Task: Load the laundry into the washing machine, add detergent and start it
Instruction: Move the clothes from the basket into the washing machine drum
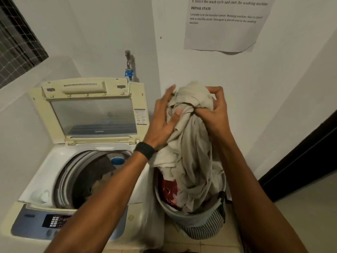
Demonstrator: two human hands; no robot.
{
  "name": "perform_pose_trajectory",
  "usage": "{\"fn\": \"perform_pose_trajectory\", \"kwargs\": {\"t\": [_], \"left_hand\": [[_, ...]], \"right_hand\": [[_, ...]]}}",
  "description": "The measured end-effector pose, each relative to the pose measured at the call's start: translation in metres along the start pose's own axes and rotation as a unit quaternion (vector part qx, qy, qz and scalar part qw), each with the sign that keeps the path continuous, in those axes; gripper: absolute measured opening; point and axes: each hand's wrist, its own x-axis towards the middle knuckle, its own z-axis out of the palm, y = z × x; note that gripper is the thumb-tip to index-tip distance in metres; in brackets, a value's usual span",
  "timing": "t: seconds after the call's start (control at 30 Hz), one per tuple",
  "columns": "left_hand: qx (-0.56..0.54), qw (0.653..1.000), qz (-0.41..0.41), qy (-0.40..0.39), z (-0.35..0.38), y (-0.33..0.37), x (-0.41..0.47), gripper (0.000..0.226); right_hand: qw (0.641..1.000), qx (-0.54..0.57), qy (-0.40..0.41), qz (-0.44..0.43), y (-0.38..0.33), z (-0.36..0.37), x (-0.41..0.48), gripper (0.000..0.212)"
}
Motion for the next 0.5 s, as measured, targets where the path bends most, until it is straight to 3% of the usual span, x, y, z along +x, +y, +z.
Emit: {"fn": "perform_pose_trajectory", "kwargs": {"t": [0.1,0.23,0.37,0.43,0.5], "left_hand": [[-0.004,1.000,-0.024,0.009,0.012,0.000,-0.008,0.104],[0.038,0.997,-0.004,0.060,0.006,-0.007,0.002,0.068],[-0.031,0.987,-0.018,0.159,0.006,-0.002,0.009,0.026],[-0.042,0.980,-0.013,0.196,-0.001,0.001,0.018,0.032],[-0.024,0.981,-0.008,0.194,-0.003,0.004,0.026,0.033]], "right_hand": [[0.999,-0.023,-0.037,0.004,0.004,0.017,0.007,0.039],[0.994,-0.099,-0.039,-0.026,0.015,0.011,0.008,0.051],[0.973,-0.202,-0.097,0.048,0.056,-0.015,-0.020,0.093],[0.955,-0.241,-0.121,0.124,0.095,-0.019,-0.056,0.109],[0.949,-0.228,-0.120,0.182,0.125,-0.015,-0.088,0.107]]}}
